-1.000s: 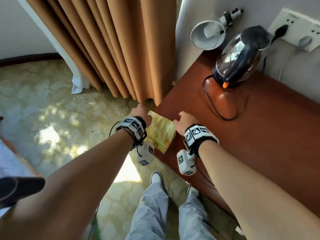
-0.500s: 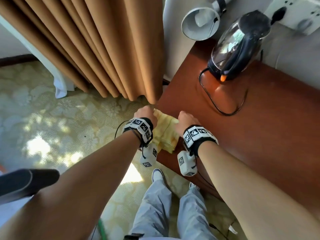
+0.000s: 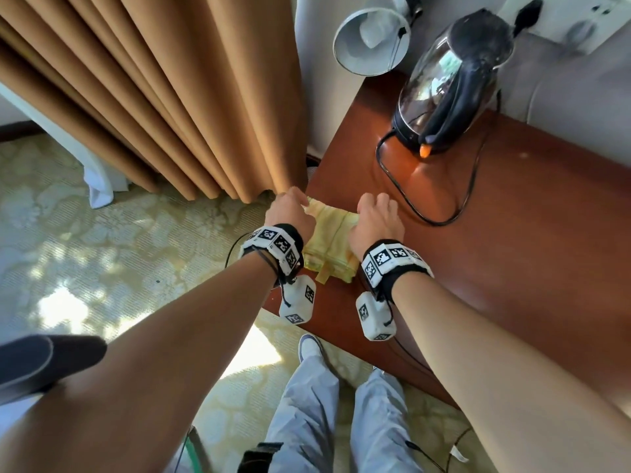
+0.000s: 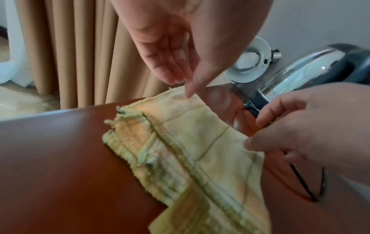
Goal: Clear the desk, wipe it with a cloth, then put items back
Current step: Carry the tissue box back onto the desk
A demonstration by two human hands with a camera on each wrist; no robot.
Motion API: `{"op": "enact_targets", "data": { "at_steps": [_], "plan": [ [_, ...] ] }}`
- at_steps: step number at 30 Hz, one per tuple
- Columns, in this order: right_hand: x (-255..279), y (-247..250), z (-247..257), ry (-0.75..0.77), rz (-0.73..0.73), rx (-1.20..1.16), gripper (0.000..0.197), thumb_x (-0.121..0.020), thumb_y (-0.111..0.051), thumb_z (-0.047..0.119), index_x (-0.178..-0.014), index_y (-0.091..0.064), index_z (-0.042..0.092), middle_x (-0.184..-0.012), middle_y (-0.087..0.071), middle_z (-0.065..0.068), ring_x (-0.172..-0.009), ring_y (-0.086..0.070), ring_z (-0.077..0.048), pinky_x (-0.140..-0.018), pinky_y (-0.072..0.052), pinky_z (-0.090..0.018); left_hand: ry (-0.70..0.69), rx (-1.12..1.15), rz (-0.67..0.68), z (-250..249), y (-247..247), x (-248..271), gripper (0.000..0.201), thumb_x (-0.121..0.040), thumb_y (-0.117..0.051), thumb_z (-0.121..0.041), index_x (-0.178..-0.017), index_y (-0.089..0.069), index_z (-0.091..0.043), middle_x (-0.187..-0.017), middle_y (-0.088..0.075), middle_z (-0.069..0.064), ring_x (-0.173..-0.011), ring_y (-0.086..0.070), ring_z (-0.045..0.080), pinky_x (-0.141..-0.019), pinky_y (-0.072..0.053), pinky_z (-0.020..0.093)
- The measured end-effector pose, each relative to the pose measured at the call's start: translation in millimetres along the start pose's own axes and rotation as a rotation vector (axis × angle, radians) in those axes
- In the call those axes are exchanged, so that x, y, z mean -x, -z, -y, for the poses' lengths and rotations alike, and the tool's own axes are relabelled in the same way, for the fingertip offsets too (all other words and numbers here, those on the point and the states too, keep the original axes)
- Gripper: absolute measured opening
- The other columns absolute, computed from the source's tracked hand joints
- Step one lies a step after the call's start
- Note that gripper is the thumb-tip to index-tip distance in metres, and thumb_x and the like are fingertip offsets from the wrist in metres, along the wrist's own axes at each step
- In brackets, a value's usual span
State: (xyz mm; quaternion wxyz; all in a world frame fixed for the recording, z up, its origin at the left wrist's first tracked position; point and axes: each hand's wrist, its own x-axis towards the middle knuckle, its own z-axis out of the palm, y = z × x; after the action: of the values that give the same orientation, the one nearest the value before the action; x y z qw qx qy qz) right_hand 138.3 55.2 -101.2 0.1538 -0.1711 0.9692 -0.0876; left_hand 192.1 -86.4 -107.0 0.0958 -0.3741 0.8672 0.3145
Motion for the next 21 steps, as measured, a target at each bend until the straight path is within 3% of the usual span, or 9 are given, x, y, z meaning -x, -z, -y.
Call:
{"op": "enact_targets", "data": {
  "at_steps": [3, 6, 10, 15, 19, 21],
  "plan": [
    [1.9, 2.0, 1.7, 0.104, 0.140, -0.062, 0.021, -0.088, -0.055, 0.012, -0.109, -0.056, 0.018, -0.114, -0.060, -0.003, -0.107, -0.055, -0.027, -0.084, -0.049, -0.038, 0.088, 0.005, 0.090, -1.5, -7.7, 0.4, 0.021, -0.089, -0.054, -0.014, -0.106, -0.064, -0.020, -0.109, -0.066, 0.004, -0.095, -0.064, 0.027, -0.074, -0.050, 0.032],
    [3.9, -1.5, 0.6, 0.097, 0.237, -0.071, 0.025, -0.091, -0.055, 0.016, -0.115, -0.061, 0.021, -0.118, -0.065, -0.002, -0.108, -0.060, -0.026, -0.084, -0.050, -0.034, 0.187, 0.033, 0.134, 4.0, -11.3, 1.3, 0.024, -0.094, -0.050, -0.018, -0.110, -0.067, -0.014, -0.107, -0.069, 0.006, -0.092, -0.066, 0.026, -0.071, -0.052, 0.032],
    [6.0, -3.5, -1.7, 0.092, 0.257, -0.089, 0.031, -0.090, -0.054, 0.017, -0.120, -0.061, 0.022, -0.123, -0.064, 0.000, -0.112, -0.059, -0.025, -0.088, -0.050, -0.034, 0.183, -0.001, 0.169, 4.2, -7.1, 4.3, 0.023, -0.094, -0.051, -0.021, -0.110, -0.066, -0.014, -0.102, -0.068, 0.007, -0.086, -0.066, 0.025, -0.065, -0.051, 0.031],
    [12.0, -0.9, -5.7, 0.082, 0.274, -0.109, 0.034, -0.091, -0.053, 0.018, -0.123, -0.062, 0.025, -0.124, -0.064, 0.001, -0.113, -0.059, -0.025, -0.090, -0.050, -0.034, 0.104, -0.085, 0.194, -2.2, -4.8, 14.6, 0.026, -0.090, -0.055, -0.016, -0.115, -0.064, -0.013, -0.112, -0.066, 0.009, -0.098, -0.064, 0.028, -0.075, -0.051, 0.033],
    [14.8, 3.7, -13.6, 0.008, 0.302, -0.194, 0.033, -0.091, -0.050, 0.025, -0.122, -0.062, 0.032, -0.120, -0.066, 0.001, -0.110, -0.060, -0.026, -0.091, -0.050, -0.037, 0.120, -0.041, 0.183, -8.6, 2.9, 21.6, 0.026, -0.092, -0.052, -0.021, -0.114, -0.063, -0.011, -0.109, -0.067, 0.010, -0.095, -0.065, 0.029, -0.073, -0.053, 0.033],
    [15.3, 6.9, -18.4, -0.016, 0.304, -0.238, 0.027, -0.091, -0.049, 0.028, -0.114, -0.063, 0.033, -0.117, -0.066, 0.000, -0.105, -0.059, -0.026, -0.085, -0.049, -0.035, 0.135, 0.016, 0.171, -14.5, 6.7, 24.7, 0.026, -0.094, -0.050, -0.022, -0.113, -0.063, -0.011, -0.107, -0.067, 0.011, -0.094, -0.066, 0.030, -0.075, -0.056, 0.035]
  ]
}}
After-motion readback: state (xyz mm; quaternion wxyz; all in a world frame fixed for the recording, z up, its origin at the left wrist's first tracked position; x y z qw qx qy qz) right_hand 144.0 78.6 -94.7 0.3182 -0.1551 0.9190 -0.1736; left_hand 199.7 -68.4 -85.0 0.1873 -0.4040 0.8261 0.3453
